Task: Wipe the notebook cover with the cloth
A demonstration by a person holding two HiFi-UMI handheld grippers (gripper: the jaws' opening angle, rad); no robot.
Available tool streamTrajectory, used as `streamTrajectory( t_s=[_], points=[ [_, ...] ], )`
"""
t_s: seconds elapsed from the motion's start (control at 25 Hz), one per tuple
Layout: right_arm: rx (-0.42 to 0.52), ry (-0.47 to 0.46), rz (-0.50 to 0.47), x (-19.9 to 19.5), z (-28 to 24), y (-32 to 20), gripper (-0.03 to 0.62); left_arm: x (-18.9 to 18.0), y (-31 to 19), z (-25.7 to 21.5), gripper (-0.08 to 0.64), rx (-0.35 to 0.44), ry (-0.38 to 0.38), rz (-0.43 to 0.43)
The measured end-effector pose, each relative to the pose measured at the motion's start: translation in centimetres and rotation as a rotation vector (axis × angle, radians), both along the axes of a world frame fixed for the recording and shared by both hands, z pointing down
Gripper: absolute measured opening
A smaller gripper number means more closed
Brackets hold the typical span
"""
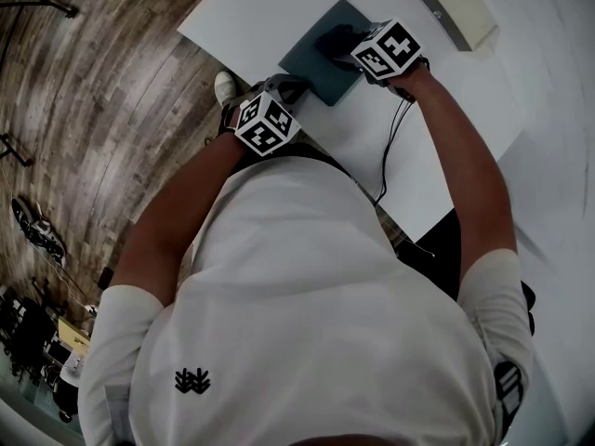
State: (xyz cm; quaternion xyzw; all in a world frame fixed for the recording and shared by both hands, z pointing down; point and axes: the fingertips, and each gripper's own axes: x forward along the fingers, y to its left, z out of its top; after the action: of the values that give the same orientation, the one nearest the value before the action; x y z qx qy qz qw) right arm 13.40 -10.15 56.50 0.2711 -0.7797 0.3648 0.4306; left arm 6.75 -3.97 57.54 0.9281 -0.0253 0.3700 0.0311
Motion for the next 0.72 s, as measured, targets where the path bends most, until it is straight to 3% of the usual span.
streamTrajectory(
  t_s=[0.72],
  points=[
    [0.067, 0.176, 0.125, 9.5, 0.2, -4.9, 0.160, 0.1, 0.0, 0.0, 0.006, -0.001, -0.001, 0.003]
  ],
)
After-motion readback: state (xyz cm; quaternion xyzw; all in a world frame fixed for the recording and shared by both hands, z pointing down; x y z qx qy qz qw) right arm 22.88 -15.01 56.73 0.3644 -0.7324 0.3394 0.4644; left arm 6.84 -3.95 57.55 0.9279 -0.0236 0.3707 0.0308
